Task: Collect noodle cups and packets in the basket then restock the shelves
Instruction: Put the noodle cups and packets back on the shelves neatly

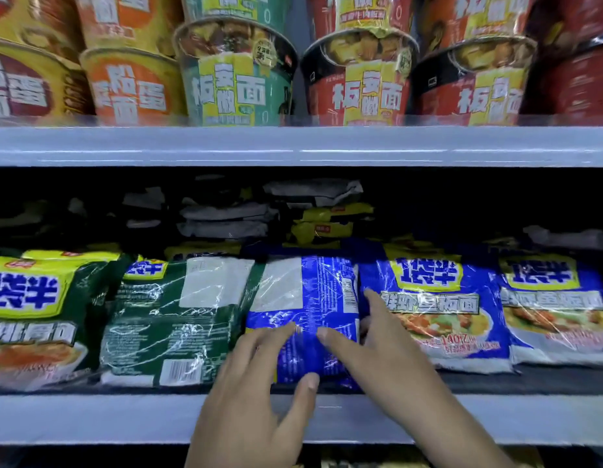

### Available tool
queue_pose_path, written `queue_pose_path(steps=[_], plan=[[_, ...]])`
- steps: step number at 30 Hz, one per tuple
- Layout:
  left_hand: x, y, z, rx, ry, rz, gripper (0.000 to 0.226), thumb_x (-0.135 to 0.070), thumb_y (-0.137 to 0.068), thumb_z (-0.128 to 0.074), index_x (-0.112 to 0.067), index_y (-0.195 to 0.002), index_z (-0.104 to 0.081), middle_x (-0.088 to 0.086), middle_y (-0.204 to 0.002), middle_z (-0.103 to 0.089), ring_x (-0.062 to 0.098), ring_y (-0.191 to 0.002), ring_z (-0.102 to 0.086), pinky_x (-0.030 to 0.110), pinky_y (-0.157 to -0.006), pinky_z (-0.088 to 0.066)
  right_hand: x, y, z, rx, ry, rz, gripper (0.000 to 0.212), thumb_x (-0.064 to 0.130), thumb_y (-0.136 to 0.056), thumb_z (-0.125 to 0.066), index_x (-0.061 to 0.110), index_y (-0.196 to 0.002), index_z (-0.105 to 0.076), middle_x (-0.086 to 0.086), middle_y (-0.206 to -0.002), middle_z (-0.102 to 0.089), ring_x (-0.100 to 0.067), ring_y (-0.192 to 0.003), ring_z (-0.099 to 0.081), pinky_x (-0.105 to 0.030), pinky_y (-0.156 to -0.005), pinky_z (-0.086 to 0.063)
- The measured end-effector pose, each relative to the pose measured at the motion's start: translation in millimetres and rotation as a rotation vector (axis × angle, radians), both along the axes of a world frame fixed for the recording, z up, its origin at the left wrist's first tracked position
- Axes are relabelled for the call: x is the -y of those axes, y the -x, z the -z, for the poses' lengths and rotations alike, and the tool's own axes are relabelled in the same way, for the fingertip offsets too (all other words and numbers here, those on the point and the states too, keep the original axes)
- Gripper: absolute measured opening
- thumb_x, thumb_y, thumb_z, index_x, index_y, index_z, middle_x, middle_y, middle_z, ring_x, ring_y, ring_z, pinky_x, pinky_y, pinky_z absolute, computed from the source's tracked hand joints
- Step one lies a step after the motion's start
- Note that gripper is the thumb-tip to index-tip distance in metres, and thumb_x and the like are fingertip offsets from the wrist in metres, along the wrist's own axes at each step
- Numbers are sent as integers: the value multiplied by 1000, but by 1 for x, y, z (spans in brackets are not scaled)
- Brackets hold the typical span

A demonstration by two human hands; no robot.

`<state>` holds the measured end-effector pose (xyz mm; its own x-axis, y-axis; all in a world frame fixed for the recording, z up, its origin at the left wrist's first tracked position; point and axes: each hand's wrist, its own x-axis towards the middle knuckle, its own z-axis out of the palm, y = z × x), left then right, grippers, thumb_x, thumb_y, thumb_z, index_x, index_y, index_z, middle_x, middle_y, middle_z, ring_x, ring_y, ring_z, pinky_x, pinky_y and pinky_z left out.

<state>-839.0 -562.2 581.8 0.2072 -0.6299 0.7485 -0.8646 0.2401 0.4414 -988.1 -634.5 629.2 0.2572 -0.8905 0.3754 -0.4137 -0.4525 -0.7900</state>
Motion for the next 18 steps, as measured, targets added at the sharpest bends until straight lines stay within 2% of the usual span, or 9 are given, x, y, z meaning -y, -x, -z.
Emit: queue_pose_path(steps=[2, 4, 6, 8, 10, 12, 14, 16, 18], plan=[[-5, -3, -6, -213, -97, 134, 53, -68, -66, -50, -64, -118, -45, -39, -123, -42, -8, -106, -52, 17, -84, -44, 3, -7, 0, 112, -60, 23, 70, 48, -75, -75, 31, -135, -42, 5, -124, -61, -13, -103, -64, -38, -86, -54], [-9, -5, -11, -432, -152, 263, 50, -60, -69, -62, -63, -116, -45, -40, -117, -49, -14, -106, -51, 15, -85, -45, -1, -11, -4, 211, -69, -8, 40, 31, -73, -82, 30, -103, -56, 2, -109, -69, -12, -88, -70, -42, -78, -60], [-13, -6, -20, -686, -214, 417, 60, -60, -63, -72, -60, -118, -48, -32, -110, -61, -10, -101, -60, 21, -87, -47, -7, -10, -4, 243, 19, -38, 37, 26, -69, -83, 31, -94, -57, 2, -103, -69, -11, -84, -69, -41, -76, -59], [-13, -8, -28, -936, -282, 596, 84, -71, -43, -75, -50, -121, -53, -17, -104, -72, 4, -94, -70, 32, -78, -55, -16, -7, -3, 174, 169, -31, 45, 30, -65, -81, 36, -100, -53, 7, -105, -62, -10, -88, -64, -38, -77, -56], [-11, -12, -37, -1209, -326, 728, 85, -71, -45, -75, -41, -122, -55, 1, -98, -77, 19, -88, -74, 42, -66, -58, -28, -2, -3, 62, 417, -40, 47, 22, -67, -77, 37, -104, -51, 13, -106, -57, -9, -89, -59, -32, -76, -51], [-19, -16, -54, -1409, -442, 918, 95, -79, -55, -70, -24, -131, -58, 21, -118, -68, 40, -107, -66, 58, -83, -53, -33, 4, 1, -187, 841, 9, 52, 17, -64, -72, 31, -109, -51, 14, -111, -55, -14, -89, -56, -29, -78, -44], [-28, -18, -69, -1495, -561, 1214, 104, -75, -71, -63, 1, -141, -48, 34, -141, -43, 52, -131, -41, 65, -106, -33, -33, 12, 9, -336, 1183, 40, 40, 17, -78, -65, 26, -115, -52, 10, -118, -57, -17, -92, -56, -29, -81, -41], [-25, -13, -79, -1504, -574, 1129, 93, -70, -79, -61, 8, -130, -55, 36, -134, -50, 47, -125, -51, 58, -107, -38, -33, 18, 14, -345, 1347, 62, 20, 20, -101, -40, 25, -113, -56, 8, -113, -64, -16, -92, -55, -28, -82, -41], [-26, -17, -63, -1369, -393, 1177, 81, -62, -86, -53, 9, -123, -62, 26, -87, -73, 20, -78, -75, 29, -84, -57, -32, 23, 16, -378, 1384, 40, 22, 23, -104, -37, 27, -110, -58, 7, -109, -69, -15, -95, -56, -28, -83, -43]])
